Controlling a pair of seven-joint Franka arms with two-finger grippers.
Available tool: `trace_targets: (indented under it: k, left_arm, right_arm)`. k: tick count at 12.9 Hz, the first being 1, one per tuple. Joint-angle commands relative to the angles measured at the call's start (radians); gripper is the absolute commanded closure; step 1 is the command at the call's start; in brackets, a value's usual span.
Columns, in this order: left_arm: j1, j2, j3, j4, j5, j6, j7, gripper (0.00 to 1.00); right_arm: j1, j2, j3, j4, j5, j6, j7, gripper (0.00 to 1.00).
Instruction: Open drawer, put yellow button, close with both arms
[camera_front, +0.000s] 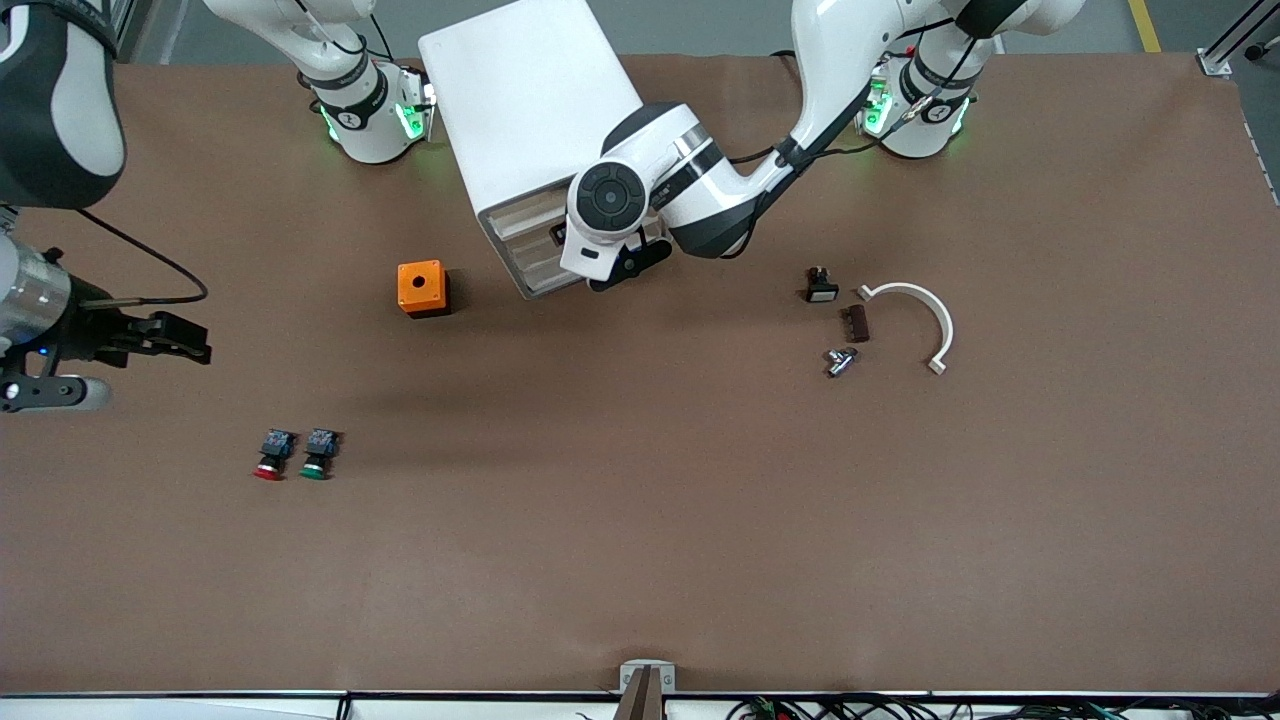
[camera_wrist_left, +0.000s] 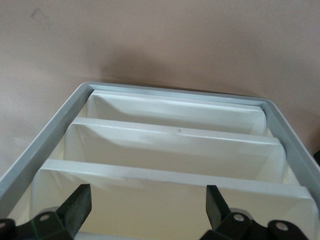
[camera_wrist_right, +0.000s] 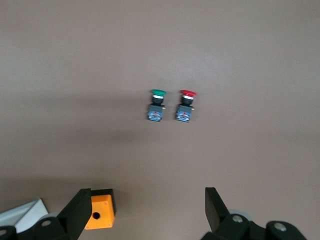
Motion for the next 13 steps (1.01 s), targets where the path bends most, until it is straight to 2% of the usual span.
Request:
trace_targets:
  k: [1,6,9,11,13]
  left_arm:
    - [-0.038,0.0,0.001,-0.019,-0.015,0.009,-0.022,0.0]
    - [-0.029,-0.008,0.011,-0.03,0.002,-0.002,-0.013,0.0]
    - [0.005,-0.056,0.053,-0.022,0.174,-0.025,-0.034,0.0]
    - [0.077,-0.106,0.084,-0.019,0.2,-0.026,-0.031,0.0]
    - [0.164,-0.159,0.086,-0.019,0.282,-0.06,-0.024,0.0]
  right_arm:
    - [-0.032,-0.006,0.022,-0.001,-0.007,-0.01,-0.012,0.0]
    - [-0.067,-0.008,0.023,-0.002,-0.006,-0.015,-0.001,0.0]
    - [-0.075,-0.006,0.022,0.007,-0.001,-0.041,-0.006,0.0]
    - [-0.073,-0.003,0.022,0.015,-0.01,-0.041,0.0,0.0]
    - [-0.075,-0.014,0.02,0.022,0.0,-0.045,-0.001,0.0]
